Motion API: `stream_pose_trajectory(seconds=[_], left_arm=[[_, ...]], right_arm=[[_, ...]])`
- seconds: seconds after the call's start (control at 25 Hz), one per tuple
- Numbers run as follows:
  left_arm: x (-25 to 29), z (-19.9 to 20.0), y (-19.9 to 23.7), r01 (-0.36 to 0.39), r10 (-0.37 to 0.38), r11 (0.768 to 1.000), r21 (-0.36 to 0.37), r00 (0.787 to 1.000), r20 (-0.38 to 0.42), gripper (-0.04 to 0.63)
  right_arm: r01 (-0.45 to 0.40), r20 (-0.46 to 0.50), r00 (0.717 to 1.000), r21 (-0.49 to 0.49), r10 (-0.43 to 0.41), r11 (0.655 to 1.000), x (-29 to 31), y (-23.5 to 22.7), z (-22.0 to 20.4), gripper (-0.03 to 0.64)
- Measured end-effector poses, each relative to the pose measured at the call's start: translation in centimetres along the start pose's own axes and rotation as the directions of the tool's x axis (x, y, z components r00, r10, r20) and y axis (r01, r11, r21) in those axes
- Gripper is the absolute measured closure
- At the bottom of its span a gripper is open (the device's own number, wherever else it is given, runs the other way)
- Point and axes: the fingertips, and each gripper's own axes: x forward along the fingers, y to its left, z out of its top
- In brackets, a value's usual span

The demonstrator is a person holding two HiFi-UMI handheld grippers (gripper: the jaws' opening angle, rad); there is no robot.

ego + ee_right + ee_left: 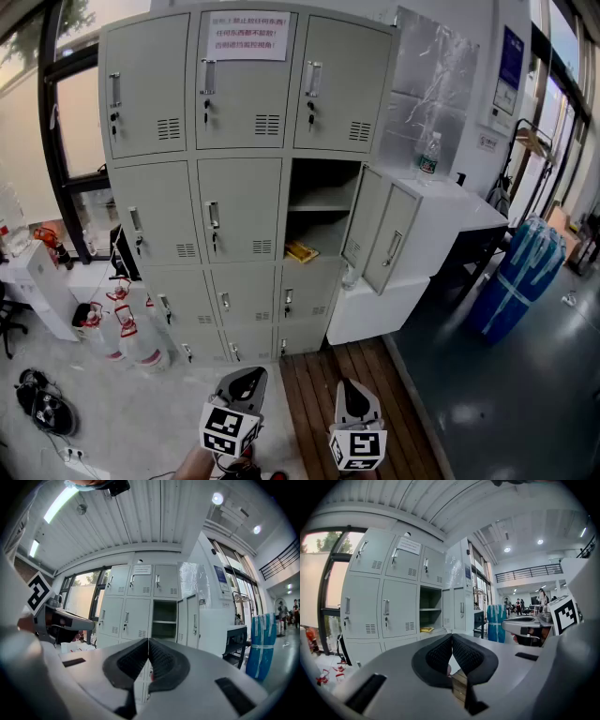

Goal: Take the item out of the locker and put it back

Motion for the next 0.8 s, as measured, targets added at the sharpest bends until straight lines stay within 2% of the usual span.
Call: stream_pose_trajectory(seconds=[0.48, 0.8], left_arm=[[2.0, 0.0, -0.6, 0.004, -0.003, 1.000, 0.011, 1.000, -0.018, 0.572], [6.8, 0.5, 1.6, -0.007, 0.007, 1.000, 0.027, 1.000, -0.026, 0.572]], right_arm=[[0.008, 0.019, 1.000, 0.025, -0.009, 1.000, 1.0, -1.8, -0.1, 0.598], [-0.018, 0.011, 1.000, 0.040, 0.017, 0.999, 6.4, -3.1, -0.9, 0.598]])
